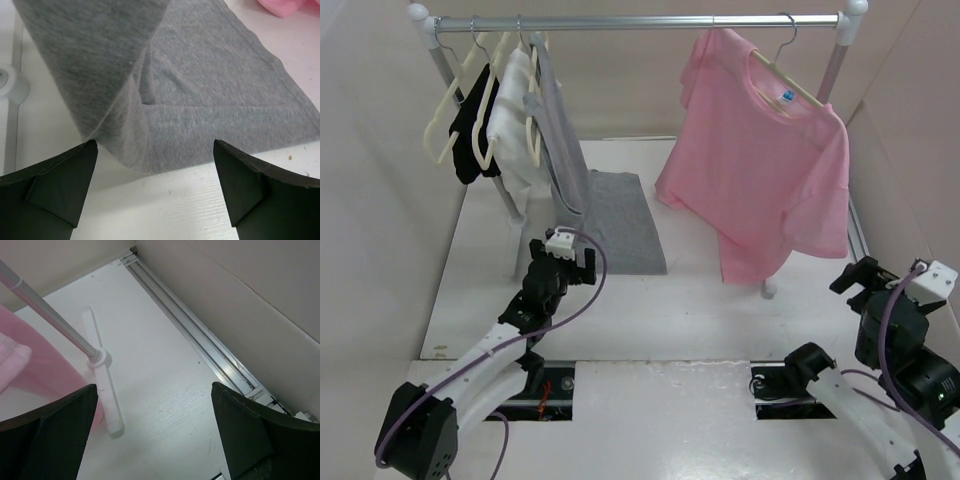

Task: Place the t-shirt on the hanger
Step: Hang the hanger with tshirt onto the clothesline

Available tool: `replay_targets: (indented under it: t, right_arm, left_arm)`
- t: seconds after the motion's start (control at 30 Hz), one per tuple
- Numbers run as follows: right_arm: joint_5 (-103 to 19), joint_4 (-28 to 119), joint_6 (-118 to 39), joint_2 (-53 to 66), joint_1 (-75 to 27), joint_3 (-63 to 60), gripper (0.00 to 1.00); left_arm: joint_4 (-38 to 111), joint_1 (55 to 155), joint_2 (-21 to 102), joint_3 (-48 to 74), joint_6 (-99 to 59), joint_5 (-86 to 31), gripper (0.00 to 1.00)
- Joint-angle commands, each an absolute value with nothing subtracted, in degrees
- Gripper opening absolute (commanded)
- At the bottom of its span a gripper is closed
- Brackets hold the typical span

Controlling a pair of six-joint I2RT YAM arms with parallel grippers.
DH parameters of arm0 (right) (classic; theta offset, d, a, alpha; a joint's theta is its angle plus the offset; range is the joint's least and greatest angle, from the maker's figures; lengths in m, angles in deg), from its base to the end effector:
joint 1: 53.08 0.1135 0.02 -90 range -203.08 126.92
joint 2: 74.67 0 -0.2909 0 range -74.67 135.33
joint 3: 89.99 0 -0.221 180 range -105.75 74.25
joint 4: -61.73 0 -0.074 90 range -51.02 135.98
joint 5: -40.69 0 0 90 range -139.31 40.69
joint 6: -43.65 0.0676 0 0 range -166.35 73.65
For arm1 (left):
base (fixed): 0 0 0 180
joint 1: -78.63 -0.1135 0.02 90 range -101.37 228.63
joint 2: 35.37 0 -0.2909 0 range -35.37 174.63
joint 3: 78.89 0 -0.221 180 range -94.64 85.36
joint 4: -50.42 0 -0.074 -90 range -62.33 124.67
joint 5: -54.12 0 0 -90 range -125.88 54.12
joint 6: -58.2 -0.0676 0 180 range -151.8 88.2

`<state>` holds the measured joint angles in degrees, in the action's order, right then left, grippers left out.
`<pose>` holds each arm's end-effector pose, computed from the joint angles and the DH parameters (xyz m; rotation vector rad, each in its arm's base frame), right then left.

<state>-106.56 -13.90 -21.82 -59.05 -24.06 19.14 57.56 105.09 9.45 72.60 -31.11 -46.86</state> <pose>0.0009 -0.0645 0.3349 0.5624 1.6774 -0.2879 0.1529 -0.0617 0.2341 0.2471 1.7136 -0.1837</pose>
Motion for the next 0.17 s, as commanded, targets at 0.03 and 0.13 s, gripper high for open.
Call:
replay_targets:
  t: [0.03, 0.13]
  right_arm:
    - [-107.8, -15.6, -18.1, -61.5, -23.5, 18.6, 1.00]
    - [-107.2, -15.1, -18.1, -63.0, -23.5, 19.2, 1.00]
  left_arm:
    - [60.8, 104.6, 8.3, 72.9, -30.0, -46.3, 1.00]
    - [60.2, 104.6, 8.3, 72.9, -30.0, -46.3, 1.00]
